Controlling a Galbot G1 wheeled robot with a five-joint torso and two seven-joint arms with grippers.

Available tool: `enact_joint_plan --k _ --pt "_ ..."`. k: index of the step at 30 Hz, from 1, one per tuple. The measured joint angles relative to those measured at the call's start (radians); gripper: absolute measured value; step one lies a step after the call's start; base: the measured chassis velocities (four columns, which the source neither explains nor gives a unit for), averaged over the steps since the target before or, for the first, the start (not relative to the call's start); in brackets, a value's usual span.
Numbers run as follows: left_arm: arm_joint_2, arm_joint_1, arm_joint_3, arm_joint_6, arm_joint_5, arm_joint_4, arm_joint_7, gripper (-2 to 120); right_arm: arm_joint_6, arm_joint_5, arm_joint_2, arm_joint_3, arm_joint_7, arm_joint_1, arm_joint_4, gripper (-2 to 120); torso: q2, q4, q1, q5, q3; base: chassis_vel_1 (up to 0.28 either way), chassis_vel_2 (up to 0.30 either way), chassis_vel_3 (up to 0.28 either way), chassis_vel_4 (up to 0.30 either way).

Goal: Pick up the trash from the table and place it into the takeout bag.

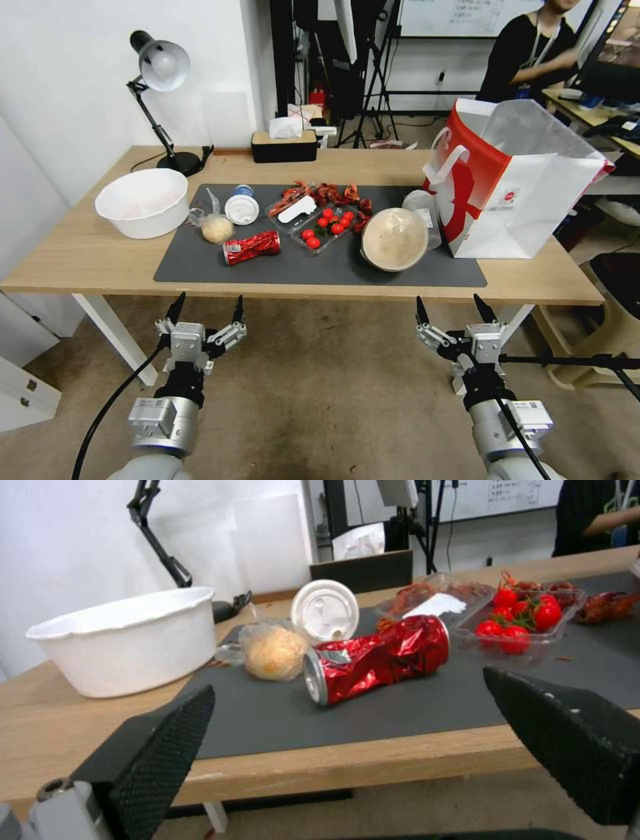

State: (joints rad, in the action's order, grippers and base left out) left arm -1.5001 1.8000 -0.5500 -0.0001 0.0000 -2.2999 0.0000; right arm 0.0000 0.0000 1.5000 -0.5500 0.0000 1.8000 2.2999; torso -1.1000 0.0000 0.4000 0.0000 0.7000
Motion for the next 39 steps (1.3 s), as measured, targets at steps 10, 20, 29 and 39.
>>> enact_joint_plan --k 10,20,29,39 --pt "0.0 0.0 0.0 0.0 0.0 0.0 0.0 100 0.0 0.0 0.0 0.0 0.0 0.0 0.0 100 0.0 0.0 0.0 0.0 0.0 0.0 0.0 0.0 0.0" --pt "0.0 -0.002 -0.001 0.003 -0.001 0.0 0.0 100 0.0 0.0 0.0 0.0 0.0 0.0 0.0 100 0.0 0.0 0.0 0.0001 0.0 0.0 0.0 0.0 0.0" --pt "-0.026 -0.076 -0.038 0.147 -0.046 -0.003 0.037 100 -0.151 0.063 0.007 -0.037 0.017 -0.071 0.039 100 0.0 0.0 0.0 0.0 0.0 0.0 0.0 0.0 0.0" --pt "-0.057 -0.168 -0.089 0.315 -0.117 -0.01 0.098 100 -0.298 0.138 0.008 -0.074 0.036 -0.151 0.078 100 0.0 -0.0004 0.0 0.0001 0.0 0.0 0.0 0.0 0.0"
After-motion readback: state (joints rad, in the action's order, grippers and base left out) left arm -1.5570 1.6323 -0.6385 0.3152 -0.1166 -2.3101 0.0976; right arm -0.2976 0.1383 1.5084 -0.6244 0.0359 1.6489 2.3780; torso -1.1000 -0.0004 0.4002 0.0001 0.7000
